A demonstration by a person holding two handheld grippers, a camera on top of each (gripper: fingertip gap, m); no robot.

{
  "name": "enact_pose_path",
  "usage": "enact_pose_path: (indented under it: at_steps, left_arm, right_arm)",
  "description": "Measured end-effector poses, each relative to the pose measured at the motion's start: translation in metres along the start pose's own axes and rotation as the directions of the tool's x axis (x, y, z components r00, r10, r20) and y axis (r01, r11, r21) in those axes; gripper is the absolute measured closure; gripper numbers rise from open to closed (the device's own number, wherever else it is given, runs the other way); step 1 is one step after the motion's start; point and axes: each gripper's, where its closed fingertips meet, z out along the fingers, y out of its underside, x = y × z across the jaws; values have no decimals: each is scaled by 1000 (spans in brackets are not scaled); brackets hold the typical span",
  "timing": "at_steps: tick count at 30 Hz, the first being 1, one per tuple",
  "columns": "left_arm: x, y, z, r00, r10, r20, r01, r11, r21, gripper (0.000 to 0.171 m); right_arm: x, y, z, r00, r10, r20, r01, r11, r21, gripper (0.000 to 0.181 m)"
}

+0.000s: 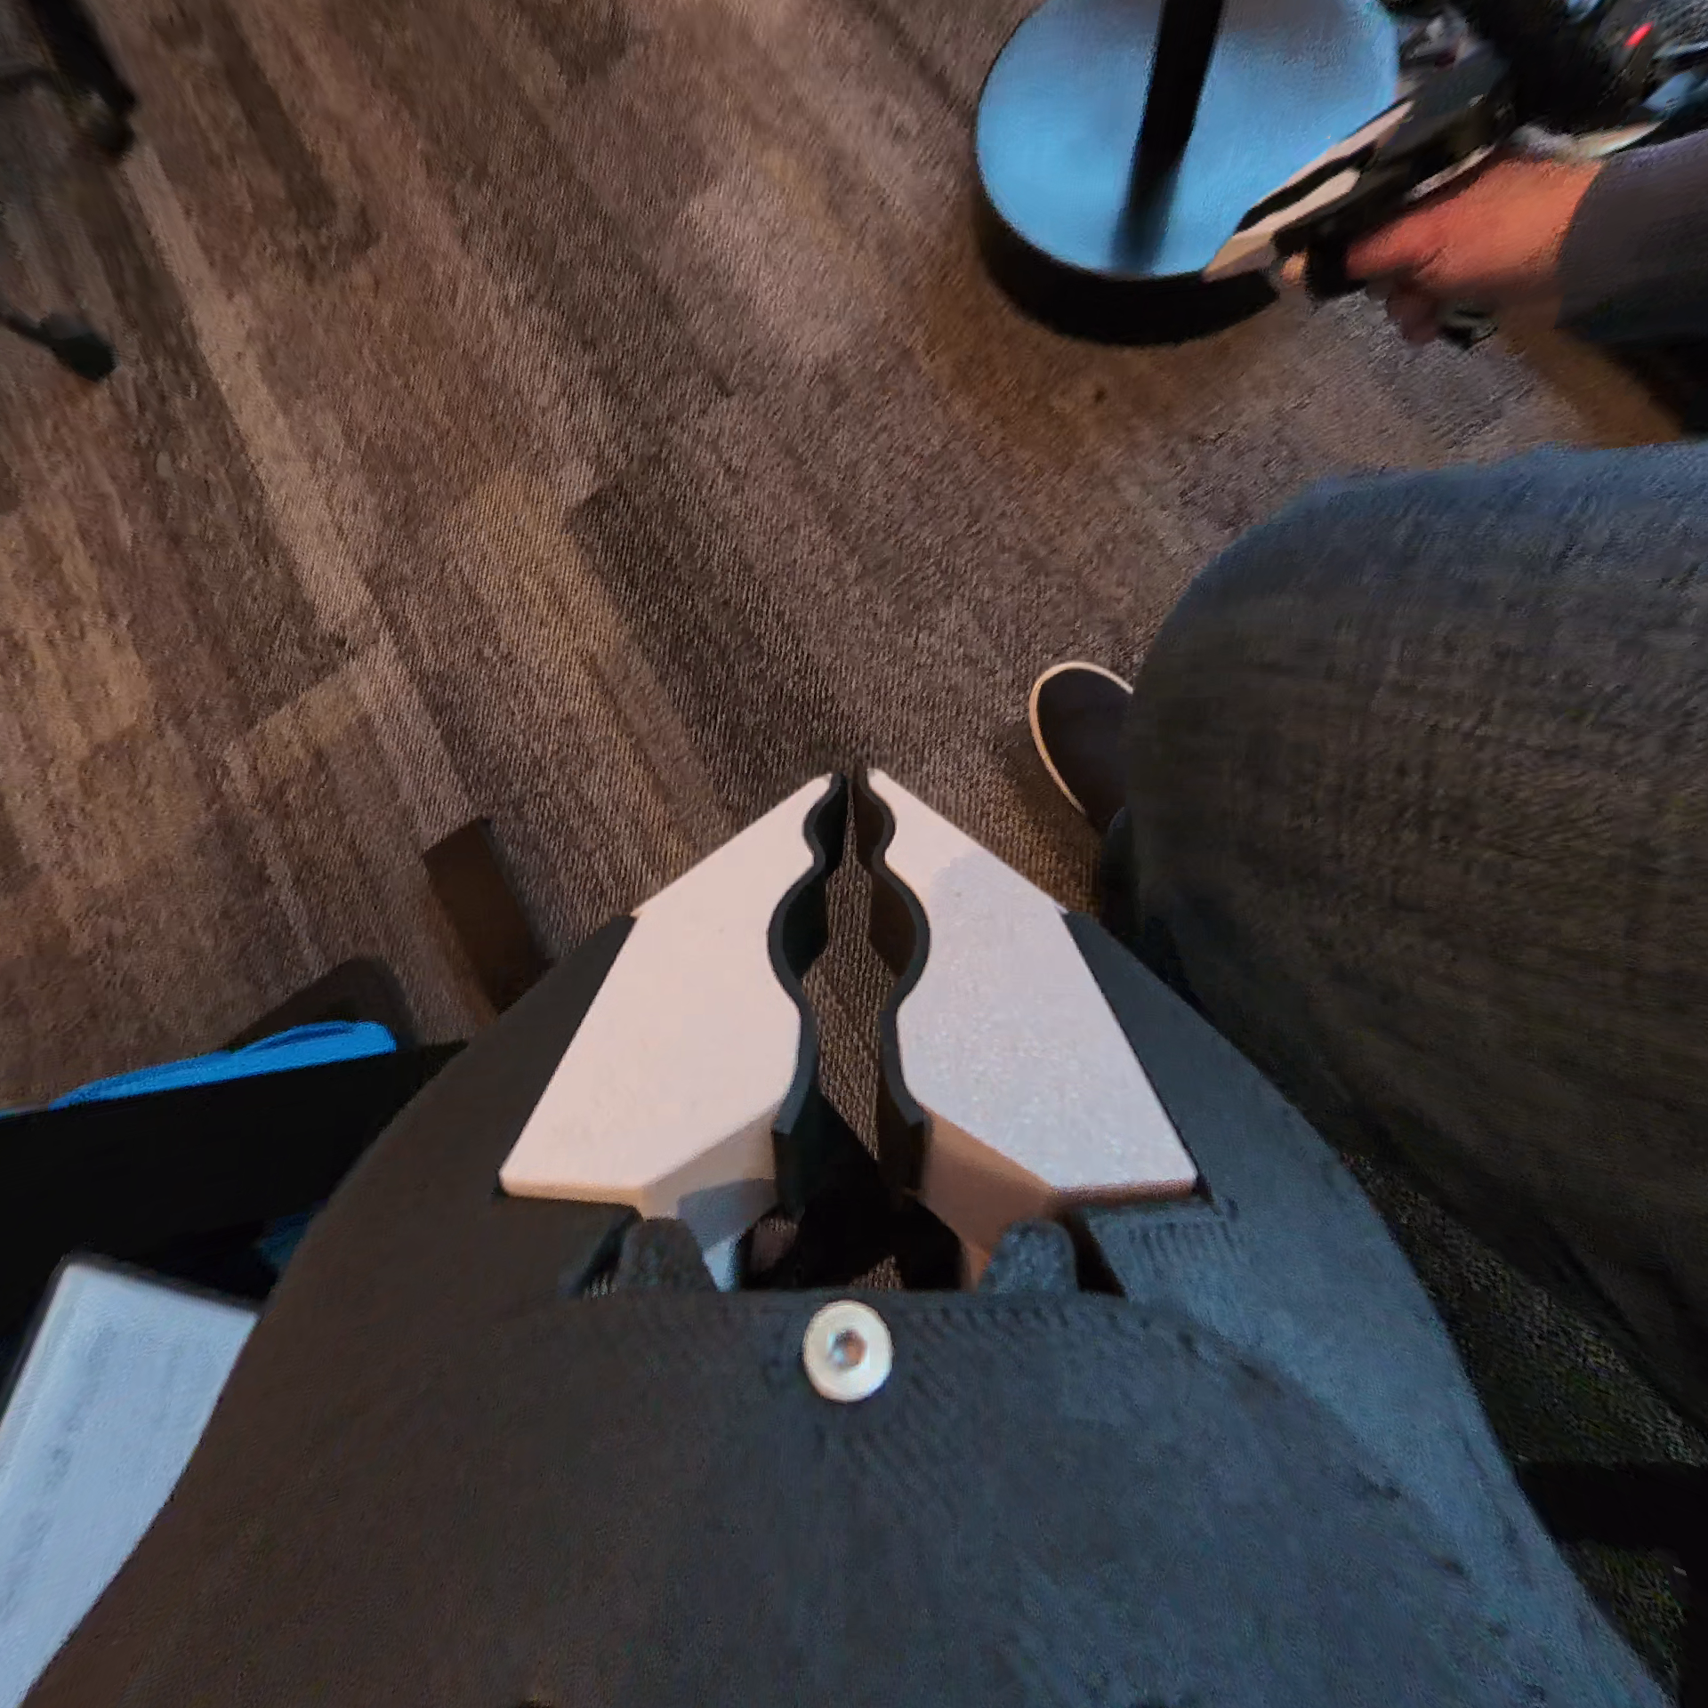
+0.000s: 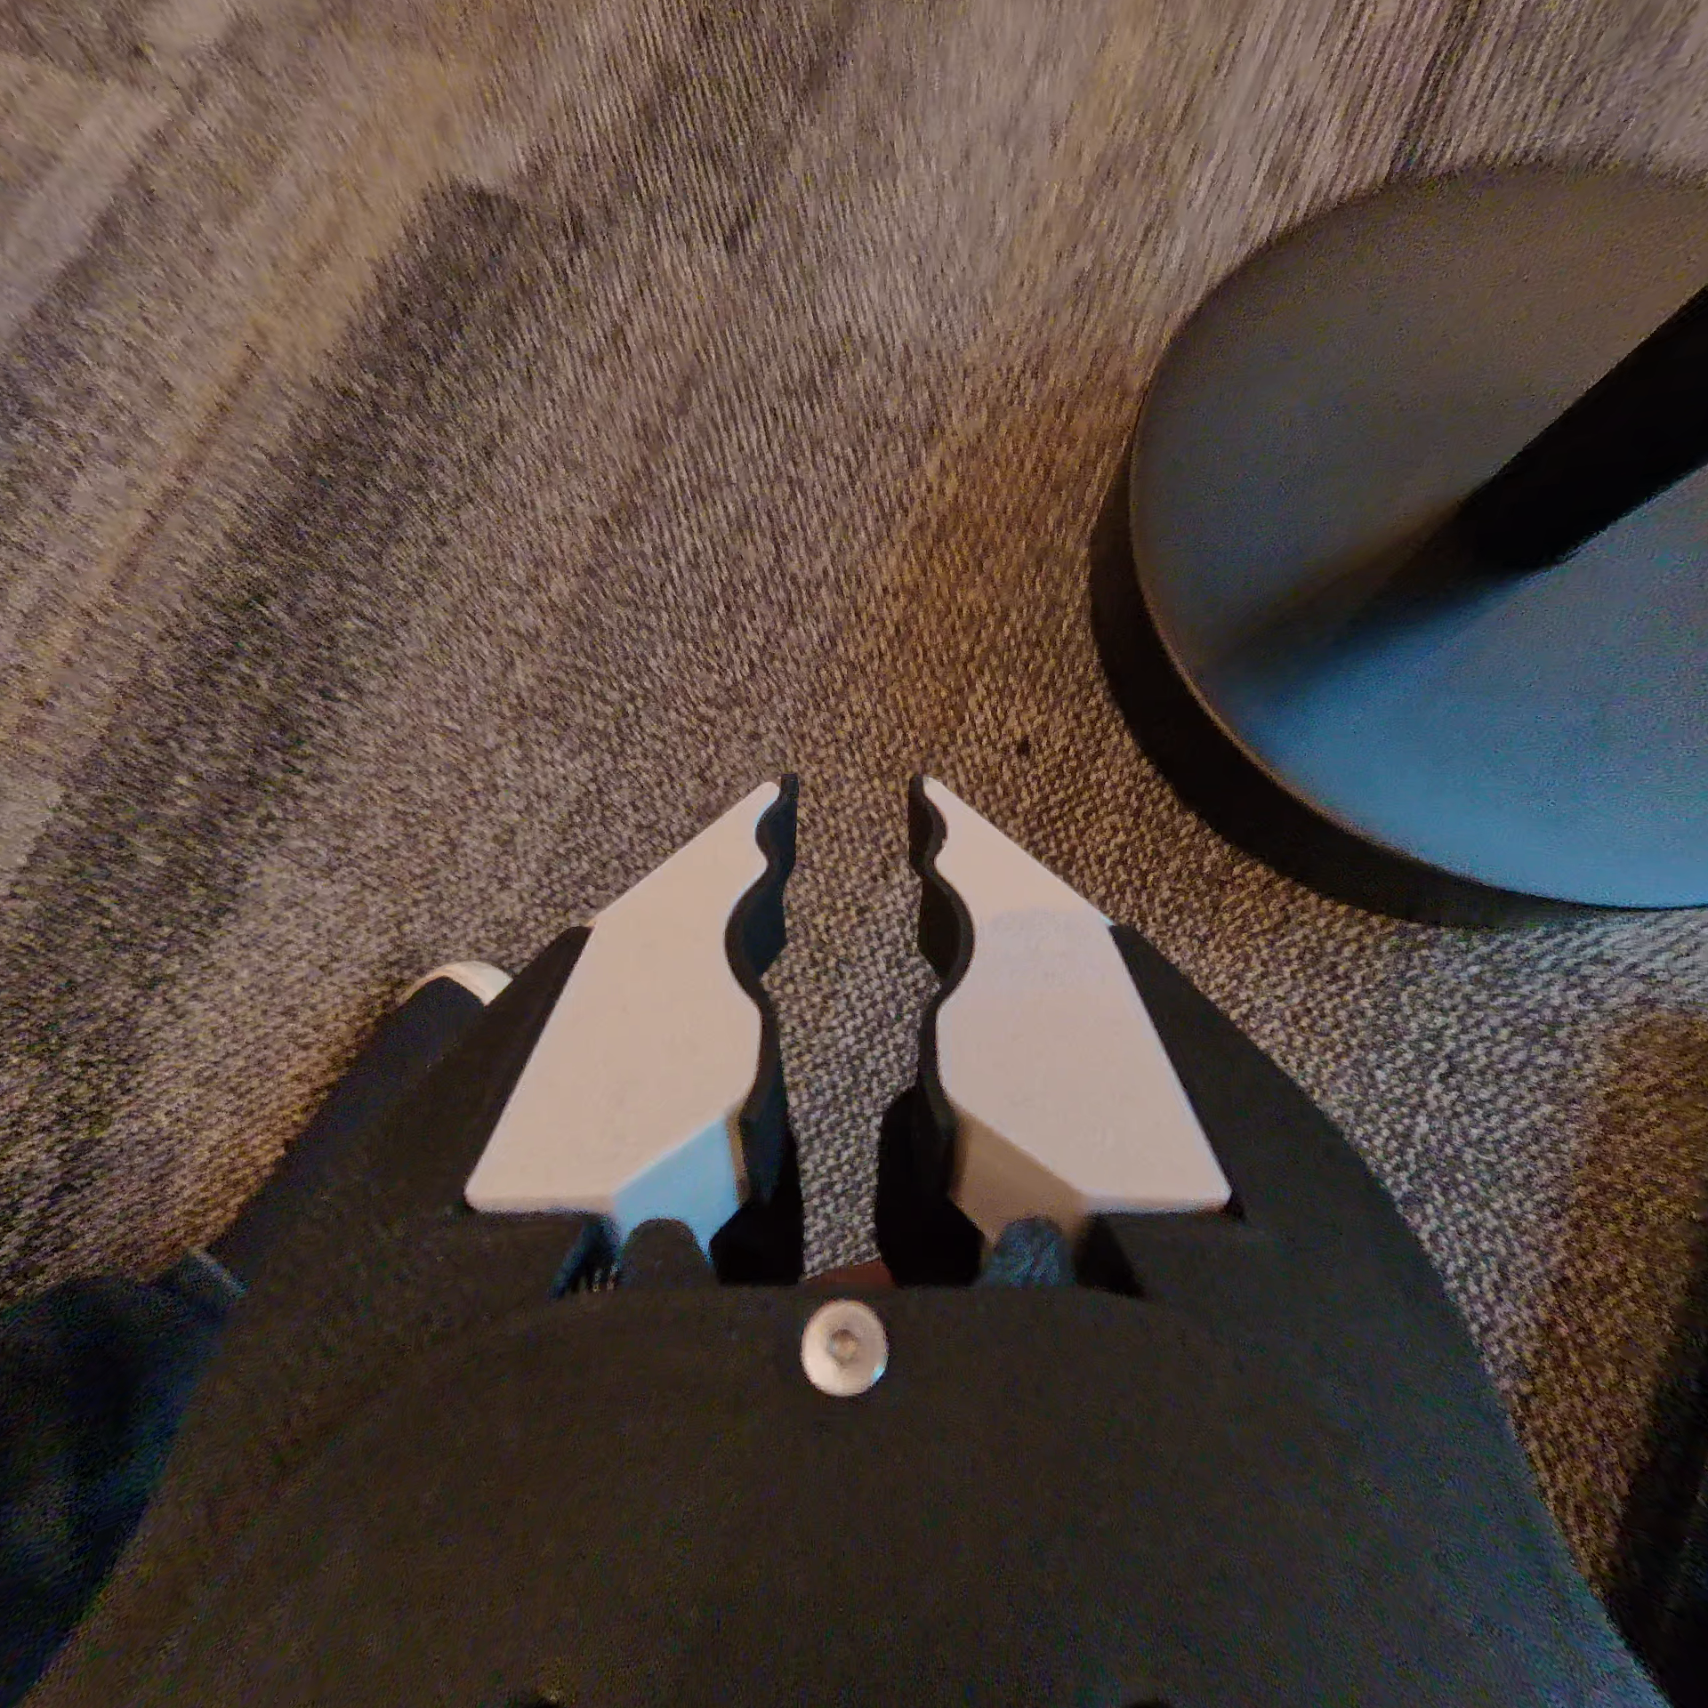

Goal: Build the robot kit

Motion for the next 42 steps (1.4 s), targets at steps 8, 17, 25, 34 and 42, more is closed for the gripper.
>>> enact_pose_path:
  at_steps: [8,17,25,34,42]
  left_arm:
    - [-43,29,50,983,-173,64,180,973,-143,171]
    - [-76,45,90,985,-145,89,164,948,-272,171]
    - [-99,39,103,986,-129,109,155,947,-281,171]
    - [-94,26,97,985,-117,123,145,957,-250,171]
    - [-88,5,68,983,-116,140,136,980,-146,171]
  right_arm:
    - [59,47,128,997,70,15,-67,989,-132,157]
    - [92,90,217,999,19,-26,-25,969,-246,157]
    - [102,110,237,997,-43,-59,23,951,-309,167]
    - [99,107,229,999,-26,-33,14,953,-303,177]
    - [34,-24,127,974,-215,64,208,973,102,177]
